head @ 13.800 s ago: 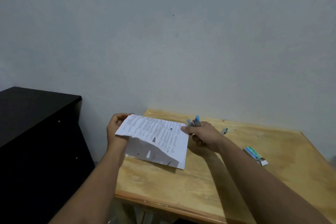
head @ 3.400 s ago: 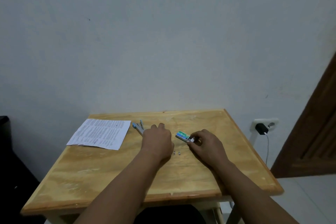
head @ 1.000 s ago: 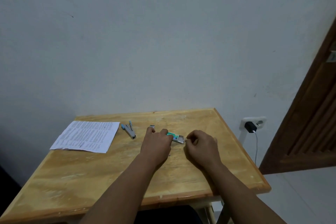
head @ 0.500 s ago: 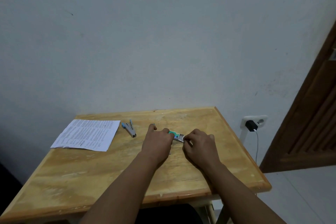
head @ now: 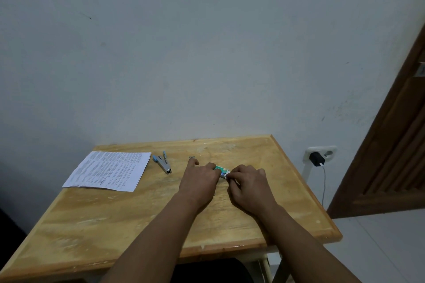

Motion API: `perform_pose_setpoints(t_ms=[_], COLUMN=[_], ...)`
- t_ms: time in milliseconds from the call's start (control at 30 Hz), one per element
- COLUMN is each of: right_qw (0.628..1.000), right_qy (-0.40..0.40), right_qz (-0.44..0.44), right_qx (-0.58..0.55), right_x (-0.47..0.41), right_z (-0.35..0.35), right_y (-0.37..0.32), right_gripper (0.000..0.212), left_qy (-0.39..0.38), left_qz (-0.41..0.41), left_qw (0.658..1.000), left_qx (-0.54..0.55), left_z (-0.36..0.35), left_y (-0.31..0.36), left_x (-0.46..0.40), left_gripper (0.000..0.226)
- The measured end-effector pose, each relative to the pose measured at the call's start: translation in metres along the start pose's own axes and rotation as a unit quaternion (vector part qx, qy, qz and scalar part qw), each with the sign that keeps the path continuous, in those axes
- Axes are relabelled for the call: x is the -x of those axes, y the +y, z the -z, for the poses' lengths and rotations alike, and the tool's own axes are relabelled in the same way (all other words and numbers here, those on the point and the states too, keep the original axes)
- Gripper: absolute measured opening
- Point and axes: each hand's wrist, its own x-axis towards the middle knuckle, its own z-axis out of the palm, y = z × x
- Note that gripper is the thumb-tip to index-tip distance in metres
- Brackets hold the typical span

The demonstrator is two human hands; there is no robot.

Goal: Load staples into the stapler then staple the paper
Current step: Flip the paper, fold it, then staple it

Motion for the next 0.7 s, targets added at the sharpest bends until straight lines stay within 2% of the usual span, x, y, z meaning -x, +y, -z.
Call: perform_pose_setpoints(t_ms=[367,600,700], right_qw=[1.0,0.999,0.997], right_qy=[0.0,-0.026,0.01], right_qz=[-0.011,-0.002,-0.018], right_qx=[0.007,-0.036,-0.073], right_x=[0.0,0.0,0.001], right_z=[0.0,0.005,0.007], right_y=[0.0,-0.001,-0.003], right_gripper=[0.032,0.043,0.032], left_qy=[0.002,-0.017,-0.022], left_qz=[0.018,0.031,0.042], left_qw=[0.999,0.995,0.993], left_qx=[0.039,0.097,0.104], left_z=[0.004,0.009,0.01], left_y=[-0.001,-0.001,0.001], left_x=[0.001,0.001,0.0], left_gripper=[0.031,0.034,0.033])
